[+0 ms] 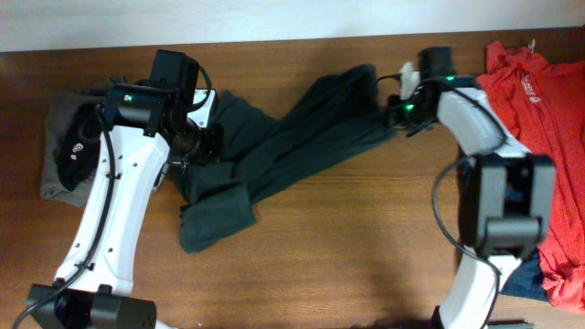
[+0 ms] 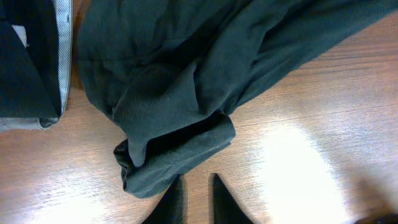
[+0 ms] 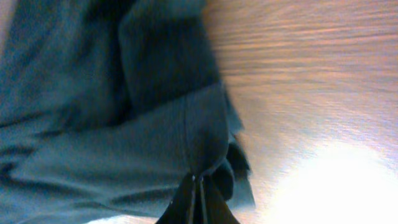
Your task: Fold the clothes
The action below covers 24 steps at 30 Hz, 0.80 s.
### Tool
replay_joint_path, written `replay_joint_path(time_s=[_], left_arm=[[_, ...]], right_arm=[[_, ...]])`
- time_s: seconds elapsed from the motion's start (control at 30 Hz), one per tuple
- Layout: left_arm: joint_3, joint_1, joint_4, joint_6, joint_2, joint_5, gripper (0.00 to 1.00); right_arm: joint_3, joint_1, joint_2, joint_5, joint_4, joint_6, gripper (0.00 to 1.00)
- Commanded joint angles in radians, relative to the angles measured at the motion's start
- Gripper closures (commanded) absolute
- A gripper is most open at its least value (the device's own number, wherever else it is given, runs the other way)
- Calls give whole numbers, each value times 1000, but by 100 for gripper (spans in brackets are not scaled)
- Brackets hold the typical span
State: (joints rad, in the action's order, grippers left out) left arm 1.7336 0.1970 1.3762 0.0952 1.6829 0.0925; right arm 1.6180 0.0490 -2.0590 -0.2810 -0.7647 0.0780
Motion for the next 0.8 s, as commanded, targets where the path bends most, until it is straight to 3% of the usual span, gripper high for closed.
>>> replay_joint_path(time_s=[0.0, 0.2, 0.37, 0.43, 0.77], left_arm=[[-7, 3, 9, 6, -15, -1, 65], [-150, 37, -39, 2, -15, 124, 61], [-409, 158, -428, -144, -15, 126, 53], [-465, 213, -517, -184, -15, 125, 50], [-530, 287, -505, -316, -13, 62, 47]], right_arm=[[4, 61, 183, 5, -58, 0, 96], [4, 96, 222, 12, -122, 8, 96], [4, 87, 222, 12, -115, 8, 96], [4, 87, 222, 12, -119, 8, 96], [4, 87, 222, 12, -119, 8, 96]])
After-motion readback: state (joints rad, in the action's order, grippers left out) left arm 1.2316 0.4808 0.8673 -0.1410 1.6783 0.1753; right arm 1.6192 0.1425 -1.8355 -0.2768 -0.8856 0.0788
